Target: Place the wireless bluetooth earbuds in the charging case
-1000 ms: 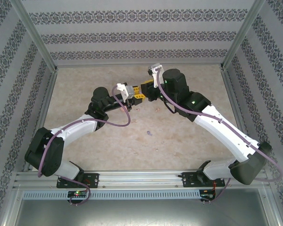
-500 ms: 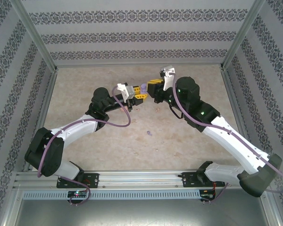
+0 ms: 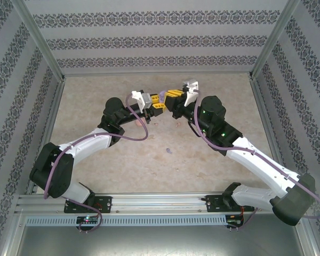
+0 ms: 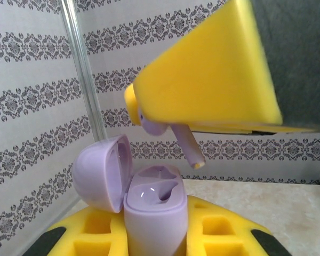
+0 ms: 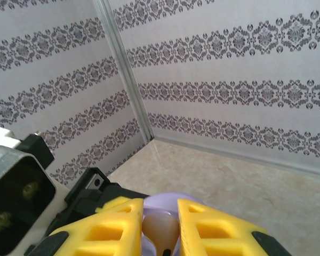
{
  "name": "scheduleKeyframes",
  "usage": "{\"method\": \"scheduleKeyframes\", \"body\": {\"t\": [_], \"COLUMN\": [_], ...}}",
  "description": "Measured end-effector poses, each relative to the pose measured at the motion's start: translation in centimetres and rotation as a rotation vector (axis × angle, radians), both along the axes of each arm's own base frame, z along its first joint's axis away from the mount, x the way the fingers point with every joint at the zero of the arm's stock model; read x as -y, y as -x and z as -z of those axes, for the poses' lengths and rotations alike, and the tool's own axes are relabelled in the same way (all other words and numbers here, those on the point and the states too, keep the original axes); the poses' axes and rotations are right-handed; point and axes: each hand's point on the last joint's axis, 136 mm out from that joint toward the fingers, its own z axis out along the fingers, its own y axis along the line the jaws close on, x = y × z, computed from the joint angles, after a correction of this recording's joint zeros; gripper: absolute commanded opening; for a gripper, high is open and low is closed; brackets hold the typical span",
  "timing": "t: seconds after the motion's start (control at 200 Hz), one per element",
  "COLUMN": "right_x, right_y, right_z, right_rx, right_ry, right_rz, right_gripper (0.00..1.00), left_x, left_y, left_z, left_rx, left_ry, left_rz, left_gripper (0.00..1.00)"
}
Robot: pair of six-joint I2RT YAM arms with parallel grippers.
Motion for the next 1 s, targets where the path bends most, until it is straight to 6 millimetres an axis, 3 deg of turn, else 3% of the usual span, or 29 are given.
{"method": "scheduleKeyframes", "body": {"t": [0.275, 0.595, 0.999], "right_x": [0.0, -0.7, -0.4], "right_y": [0.0, -0.9, -1.3], "right_z": [-0.5, 1.1, 1.1], "right_rx": [0.016, -0.014, -0.014], "right_ry": [-0.012, 0.012, 0.012], "right_rz": [0.0, 0.001, 0.011], "right_gripper": [0.21, 0.21, 0.21], "left_x": [0.1, 0.1, 0.1], "left_y": [-0.1, -0.2, -0.3], "left_z": [0.2, 0.3, 0.4], "left_rx": [-0.006, -0.019, -0.021], "left_ry": [0.003, 0.008, 0.006], "left_rz": [0.002, 0.004, 0.003], "left_gripper": [0.0, 0.0, 0.0]}}
